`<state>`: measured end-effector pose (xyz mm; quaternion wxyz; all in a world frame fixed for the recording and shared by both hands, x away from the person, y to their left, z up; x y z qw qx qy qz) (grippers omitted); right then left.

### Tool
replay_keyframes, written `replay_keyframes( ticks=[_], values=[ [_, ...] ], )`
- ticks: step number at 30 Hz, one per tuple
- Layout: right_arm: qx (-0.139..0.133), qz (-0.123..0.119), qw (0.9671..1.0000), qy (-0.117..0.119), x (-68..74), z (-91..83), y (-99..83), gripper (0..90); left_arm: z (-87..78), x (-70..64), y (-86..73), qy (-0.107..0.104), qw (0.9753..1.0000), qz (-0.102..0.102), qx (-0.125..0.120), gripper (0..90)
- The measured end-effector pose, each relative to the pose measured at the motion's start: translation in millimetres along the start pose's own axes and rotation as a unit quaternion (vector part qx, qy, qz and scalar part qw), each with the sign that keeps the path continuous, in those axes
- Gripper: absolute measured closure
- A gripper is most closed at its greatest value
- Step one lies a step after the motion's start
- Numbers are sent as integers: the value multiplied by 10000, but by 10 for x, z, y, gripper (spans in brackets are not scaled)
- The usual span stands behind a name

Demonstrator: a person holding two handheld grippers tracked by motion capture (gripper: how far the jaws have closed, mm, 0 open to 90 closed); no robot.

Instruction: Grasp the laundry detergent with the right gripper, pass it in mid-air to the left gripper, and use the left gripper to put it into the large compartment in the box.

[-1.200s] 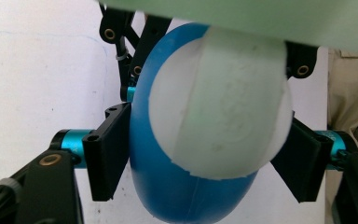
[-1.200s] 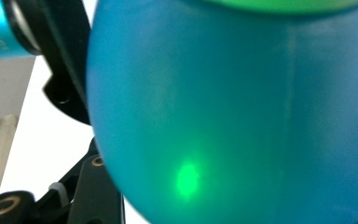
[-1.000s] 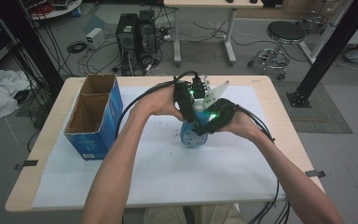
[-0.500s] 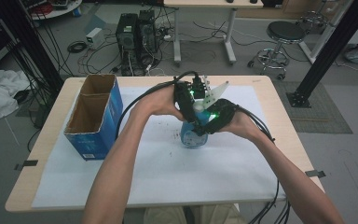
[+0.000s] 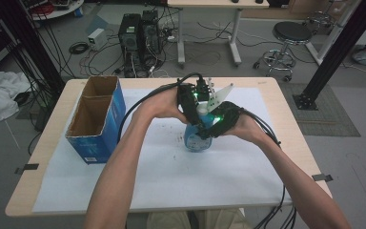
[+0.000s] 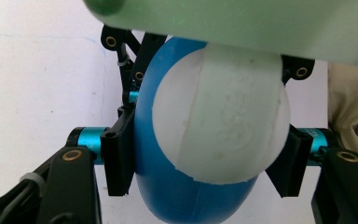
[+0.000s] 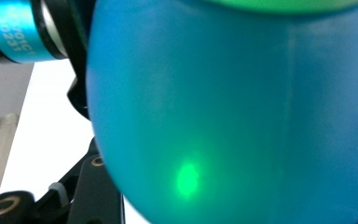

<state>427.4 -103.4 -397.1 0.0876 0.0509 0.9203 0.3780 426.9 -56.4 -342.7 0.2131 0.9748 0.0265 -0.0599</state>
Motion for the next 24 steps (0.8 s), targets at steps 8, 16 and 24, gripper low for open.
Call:
replay_keyframes(
  ticks=[8, 16, 24],
  values=[
    [-98, 53, 9999, 66, 1, -1, 8, 456, -20, 5, 6, -28, 9999, 62, -114, 374],
    [-145, 50, 9998, 95, 5, 9, 5, 448, -10, -1, -4, -42, 10000, 28, -76, 375],
    [-164, 118, 9997, 121, 16, 29, -7, 413, -4, 2, -15, 6, 9999, 65, -77, 375]
  ],
)
Point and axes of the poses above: each handheld gripper's, and its own axes: z roughly forward along the jaws, y roughly out of its top, x roughly to its left, the point moved 9 cm from there along z, roughly forward along the jaws, and after that the axes turned 8 degrees about -y, right-handed, at the moved point
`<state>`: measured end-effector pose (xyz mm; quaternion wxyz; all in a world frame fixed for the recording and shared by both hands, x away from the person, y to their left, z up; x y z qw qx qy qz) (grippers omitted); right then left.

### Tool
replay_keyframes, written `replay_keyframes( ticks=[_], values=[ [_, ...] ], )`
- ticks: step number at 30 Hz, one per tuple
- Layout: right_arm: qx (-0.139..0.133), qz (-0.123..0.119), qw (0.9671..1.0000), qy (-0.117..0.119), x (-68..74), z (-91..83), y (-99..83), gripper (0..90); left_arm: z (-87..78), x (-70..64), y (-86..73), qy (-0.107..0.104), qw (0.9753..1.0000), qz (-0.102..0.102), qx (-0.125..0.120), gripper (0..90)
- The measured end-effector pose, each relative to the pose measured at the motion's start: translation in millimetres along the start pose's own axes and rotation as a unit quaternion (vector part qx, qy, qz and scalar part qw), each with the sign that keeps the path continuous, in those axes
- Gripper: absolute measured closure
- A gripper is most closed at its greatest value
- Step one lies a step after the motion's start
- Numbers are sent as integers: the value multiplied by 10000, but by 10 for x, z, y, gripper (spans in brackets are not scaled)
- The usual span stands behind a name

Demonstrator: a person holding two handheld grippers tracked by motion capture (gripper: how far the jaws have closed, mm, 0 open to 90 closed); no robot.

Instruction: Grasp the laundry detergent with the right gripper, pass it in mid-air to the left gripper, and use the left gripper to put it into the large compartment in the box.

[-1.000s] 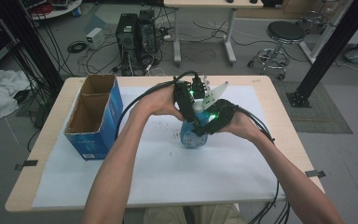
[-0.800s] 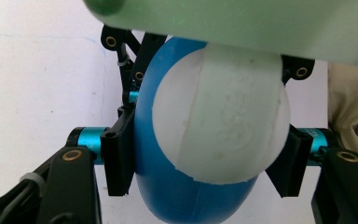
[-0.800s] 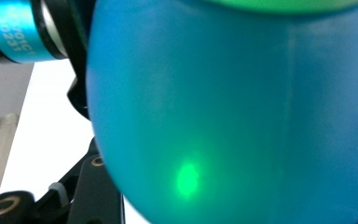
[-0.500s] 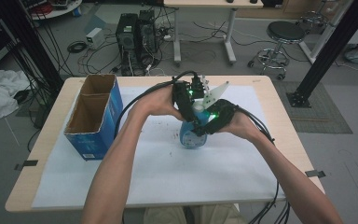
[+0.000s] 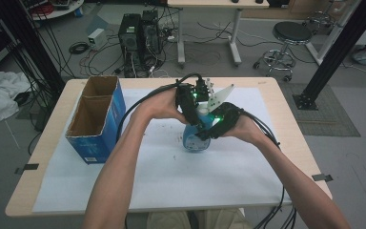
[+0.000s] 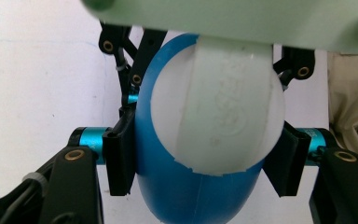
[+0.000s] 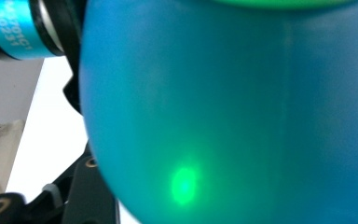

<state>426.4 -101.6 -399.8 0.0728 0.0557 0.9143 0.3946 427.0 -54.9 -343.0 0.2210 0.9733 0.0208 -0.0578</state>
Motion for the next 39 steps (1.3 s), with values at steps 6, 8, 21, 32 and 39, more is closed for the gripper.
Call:
replay_keyframes(
  ticks=[6, 8, 21, 32, 39],
  values=[
    [70, -10, 10000, -27, -3, 18, -43, 350, -3, 10, -42, 26, 10000, -24, 27, 375],
    [57, 60, 10000, -28, -3, 16, -51, 339, -8, 5, -44, 2, 10000, -14, 3, 375],
    [-151, 154, 9997, -125, -33, -91, 5, 229, -8, 0, -79, 12, 10000, -26, 75, 375],
    [-44, 102, 9998, -161, -13, -187, -15, 227, -90, -2, -127, 50, 9999, -79, 43, 375],
    [412, -18, 9983, -415, -51, -402, -205, 127, -373, -18, -228, 166, 9995, -246, 120, 375]
  ],
)
Point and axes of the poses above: each handheld gripper's, and its own axes: z roughly forward along the jaws, y roughly out of its top, x roughly to its left, the point moved 9 cm from there along z, roughly forward along the jaws, and after that the axes turned 8 degrees about -y, right-handed, at the moved point
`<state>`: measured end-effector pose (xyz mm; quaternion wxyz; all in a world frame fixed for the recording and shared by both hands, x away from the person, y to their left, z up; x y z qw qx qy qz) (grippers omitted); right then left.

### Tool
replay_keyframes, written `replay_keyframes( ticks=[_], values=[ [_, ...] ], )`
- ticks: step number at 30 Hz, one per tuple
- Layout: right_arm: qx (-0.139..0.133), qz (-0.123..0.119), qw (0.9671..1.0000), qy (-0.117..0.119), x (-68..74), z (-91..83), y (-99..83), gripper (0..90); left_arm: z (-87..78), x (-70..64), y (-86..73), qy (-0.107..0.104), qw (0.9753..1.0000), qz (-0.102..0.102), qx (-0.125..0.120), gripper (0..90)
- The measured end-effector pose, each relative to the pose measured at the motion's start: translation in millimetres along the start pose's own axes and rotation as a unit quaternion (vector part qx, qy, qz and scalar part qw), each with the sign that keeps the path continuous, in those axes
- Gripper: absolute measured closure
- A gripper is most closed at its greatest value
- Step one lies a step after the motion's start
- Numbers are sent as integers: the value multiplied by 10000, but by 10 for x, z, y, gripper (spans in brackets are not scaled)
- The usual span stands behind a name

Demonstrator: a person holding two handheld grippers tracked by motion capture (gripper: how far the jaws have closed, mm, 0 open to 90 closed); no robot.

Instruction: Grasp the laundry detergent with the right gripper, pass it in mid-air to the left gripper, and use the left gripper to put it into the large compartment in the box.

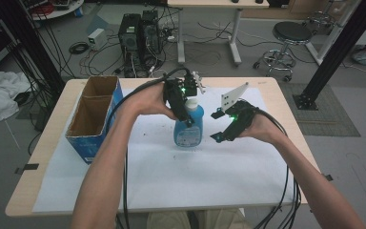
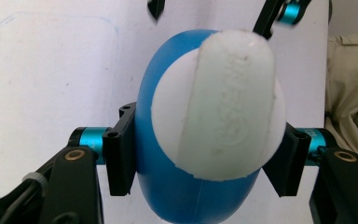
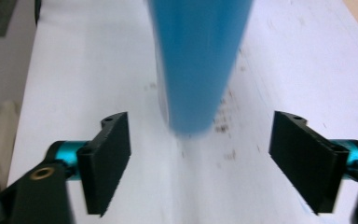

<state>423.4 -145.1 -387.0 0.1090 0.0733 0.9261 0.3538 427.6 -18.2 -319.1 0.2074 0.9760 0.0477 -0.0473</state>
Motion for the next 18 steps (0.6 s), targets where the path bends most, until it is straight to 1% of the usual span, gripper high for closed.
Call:
replay_keyframes(
  ticks=[2, 3, 5, 8, 10, 12, 15, 17, 18],
  values=[
    [200, 19, 9997, -136, -33, -70, -107, 127, -113, 6, -44, 59, 10000, -38, 42, 374],
    [272, 83, 9995, -169, -40, -111, -160, 127, -174, 6, -67, 96, 9999, -94, 53, 375],
    [380, 188, 9988, -261, -69, -189, -264, 127, -317, 13, -114, 151, 9997, -164, 76, 375],
    [540, 282, 9973, -416, -99, -303, -418, 127, -550, 26, -171, 242, 9992, -287, 101, 375],
    [586, 360, 9965, -476, -110, -362, -503, 127, -714, 35, -203, 345, 9987, -342, 140, 374],
    [627, 431, 9956, -544, -127, -404, -580, 127, -888, 46, -228, 459, 9980, -412, 107, 375],
    [696, 511, 9943, -624, -137, -433, -679, 127, -1149, 61, -292, 560, 9969, -553, 86, 375],
    [729, 524, 9938, -654, -137, -440, -729, 128, -1310, 62, -352, 614, 9960, -630, 125, 375],
    [734, 522, 9937, -671, -136, -441, -749, 128, -1386, 64, -379, 662, 9955, -677, 106, 375]
  ],
)
Point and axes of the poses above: each handheld gripper's, and its own axes: z roughly forward along the jaws, y roughly out of its top, x roughly to its left, the point moved 9 cm from there along z, roughly forward along the jaws, and after that the axes turned 8 degrees about -y, right-handed, at the moved point
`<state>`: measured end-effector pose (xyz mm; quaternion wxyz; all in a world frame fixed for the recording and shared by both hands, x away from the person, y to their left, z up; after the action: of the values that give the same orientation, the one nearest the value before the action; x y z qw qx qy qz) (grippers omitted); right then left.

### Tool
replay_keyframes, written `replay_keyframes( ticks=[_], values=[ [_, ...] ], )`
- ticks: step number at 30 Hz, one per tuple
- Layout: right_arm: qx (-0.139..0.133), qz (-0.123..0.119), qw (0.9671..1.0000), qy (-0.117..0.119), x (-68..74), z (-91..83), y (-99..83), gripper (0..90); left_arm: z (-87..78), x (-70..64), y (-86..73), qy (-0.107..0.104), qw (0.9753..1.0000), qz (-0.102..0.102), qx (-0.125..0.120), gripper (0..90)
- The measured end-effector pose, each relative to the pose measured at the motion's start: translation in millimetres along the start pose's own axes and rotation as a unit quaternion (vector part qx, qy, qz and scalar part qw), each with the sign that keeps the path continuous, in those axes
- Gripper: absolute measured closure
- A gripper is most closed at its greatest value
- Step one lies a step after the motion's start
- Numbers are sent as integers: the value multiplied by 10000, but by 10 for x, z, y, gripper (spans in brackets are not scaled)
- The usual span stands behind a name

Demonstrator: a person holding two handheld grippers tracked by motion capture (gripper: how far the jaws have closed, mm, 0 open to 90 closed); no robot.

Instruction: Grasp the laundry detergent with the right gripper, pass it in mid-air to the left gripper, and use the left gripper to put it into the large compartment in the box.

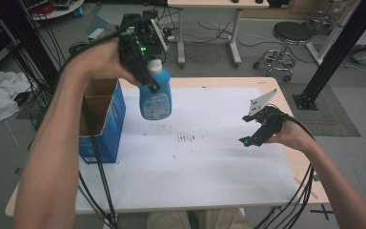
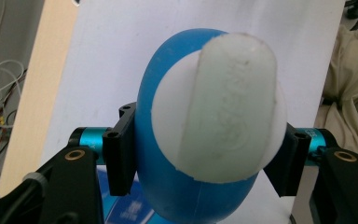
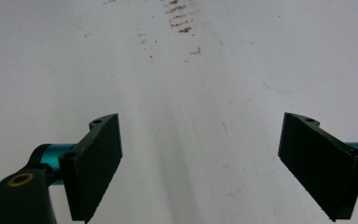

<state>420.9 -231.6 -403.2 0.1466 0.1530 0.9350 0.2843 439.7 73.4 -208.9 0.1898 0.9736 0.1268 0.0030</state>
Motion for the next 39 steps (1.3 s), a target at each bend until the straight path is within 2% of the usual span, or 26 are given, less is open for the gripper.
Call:
replay_keyframes(
  ticks=[4, 9, 16, 17, 18, 19, 20, 25, 29, 32, 36, 39],
  values=[
    [32, 36, 10000, -55, -9, -5, -53, 128, -250, 72, -154, 170, 9997, -151, 23, 375],
    [14, 71, 9999, -113, -27, -40, -89, 128, -480, 146, -442, 319, 9984, -463, -30, 375],
    [58, 170, 9997, -164, -62, -25, -143, 128, -694, 237, -816, 536, 9951, -830, 42, 375],
    [58, 170, 9997, -164, -62, -25, -143, 128, -694, 237, -816, 536, 9951, -830, 42, 375],
    [72, 157, 9997, -182, -60, -16, -147, 128, -728, 259, -916, 569, 9941, -917, 67, 375],
    [72, 157, 9997, -182, -60, -16, -147, 128, -728, 259, -916, 569, 9941, -917, 67, 375],
    [131, 133, 9996, -189, -56, 1, -161, 128, -744, 278, -1007, 577, 9934, -986, 90, 375],
    [193, 163, 9995, -198, -51, 47, -188, 128, -748, 329, -1233, 586, 9910, -1196, 129, 375],
    [215, 169, 9994, -190, -40, 66, -204, 128, -712, 364, -1360, 613, 9897, -1283, 156, 375],
    [270, 173, 9993, -189, -29, 88, -224, 128, -652, 393, -1459, 595, 9889, -1347, 203, 375],
    [293, 178, 9992, -183, -16, 116, -251, 128, -495, 418, -1579, 488, 9882, -1436, 188, 375],
    [330, 169, 9991, -200, -17, 128, -272, 128, -371, 429, -1638, 414, 9887, -1426, 213, 375]
  ],
)
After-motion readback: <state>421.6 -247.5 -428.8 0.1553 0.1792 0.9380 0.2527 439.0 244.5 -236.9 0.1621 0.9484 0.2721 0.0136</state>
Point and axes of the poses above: each handheld gripper's, and its own axes: z roughly forward along the jaws, y roughly out of its top, x roughly to its left, the point moved 9 cm from there along z, roughly forward along the jaws, and after that the axes turned 8 degrees about -y, right-handed, at the moved point
